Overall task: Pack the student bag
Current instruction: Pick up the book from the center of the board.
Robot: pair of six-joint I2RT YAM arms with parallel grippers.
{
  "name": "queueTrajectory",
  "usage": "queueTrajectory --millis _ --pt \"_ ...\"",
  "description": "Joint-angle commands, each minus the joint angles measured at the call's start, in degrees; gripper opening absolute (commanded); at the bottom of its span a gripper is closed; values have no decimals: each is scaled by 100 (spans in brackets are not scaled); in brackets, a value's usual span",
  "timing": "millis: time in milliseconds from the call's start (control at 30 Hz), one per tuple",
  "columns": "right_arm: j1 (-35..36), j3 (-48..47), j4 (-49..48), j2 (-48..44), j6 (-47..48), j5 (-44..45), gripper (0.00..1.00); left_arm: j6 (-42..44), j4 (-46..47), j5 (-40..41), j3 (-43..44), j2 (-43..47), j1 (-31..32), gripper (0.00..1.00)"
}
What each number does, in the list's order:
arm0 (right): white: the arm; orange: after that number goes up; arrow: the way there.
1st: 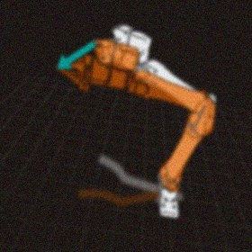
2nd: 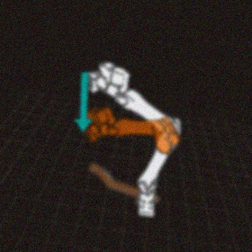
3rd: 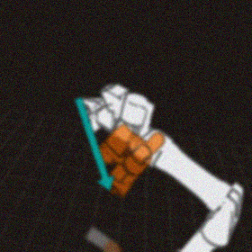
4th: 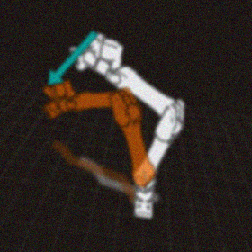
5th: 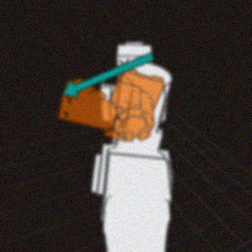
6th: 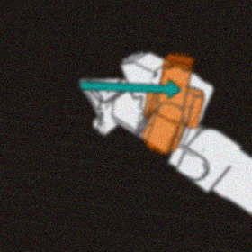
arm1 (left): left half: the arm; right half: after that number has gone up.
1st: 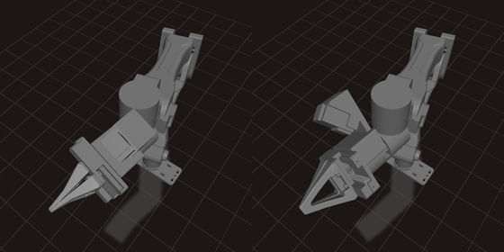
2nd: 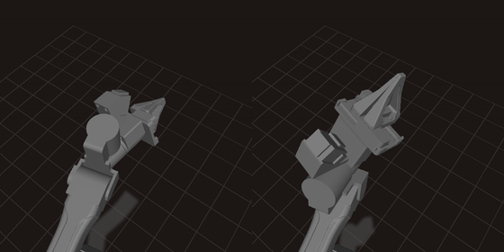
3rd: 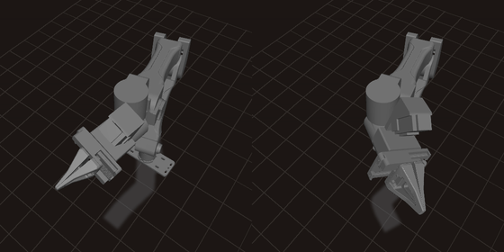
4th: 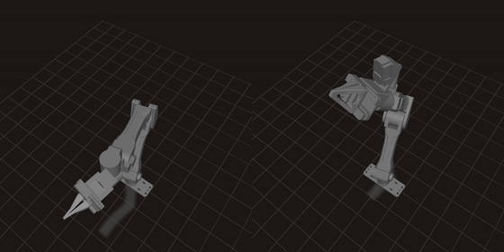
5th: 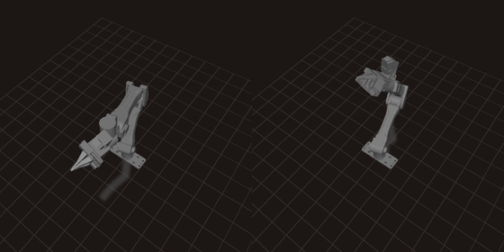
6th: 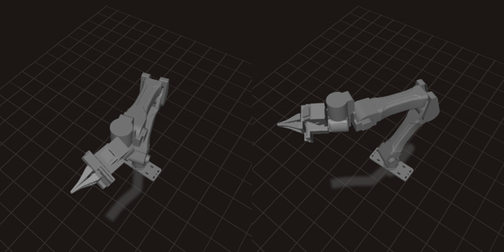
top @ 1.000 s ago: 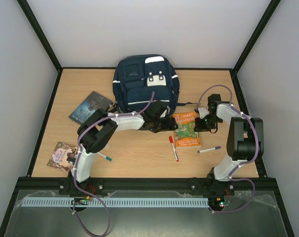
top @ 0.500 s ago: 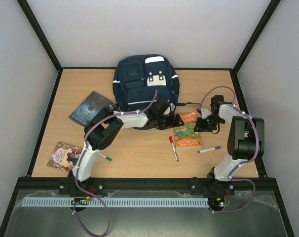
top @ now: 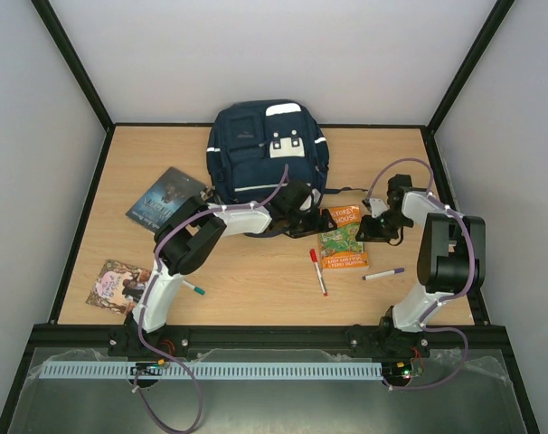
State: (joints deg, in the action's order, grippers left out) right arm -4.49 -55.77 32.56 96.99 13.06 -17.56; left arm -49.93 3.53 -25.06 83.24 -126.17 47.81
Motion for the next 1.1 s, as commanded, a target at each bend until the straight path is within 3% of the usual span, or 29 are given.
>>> queueTrajectory --millis 0,67,267,533,1067 --pt "-140 365 66 340 22 808 30 -8 -512 181 -269 -250 -13 82" --pt "-177 350 74 192 22 811 30 -7 -511 190 -284 -243 -10 82" --pt "-216 331 95 178 56 707 16 -24 -487 179 -274 -231 -13 82" --pt "-432 405 -24 412 61 679 6 -150 -243 -37 -336 -294 -1 82" --pt "-456 619 -127 899 83 1094 4 -1005 1276 -1259 -151 -635 175 79"
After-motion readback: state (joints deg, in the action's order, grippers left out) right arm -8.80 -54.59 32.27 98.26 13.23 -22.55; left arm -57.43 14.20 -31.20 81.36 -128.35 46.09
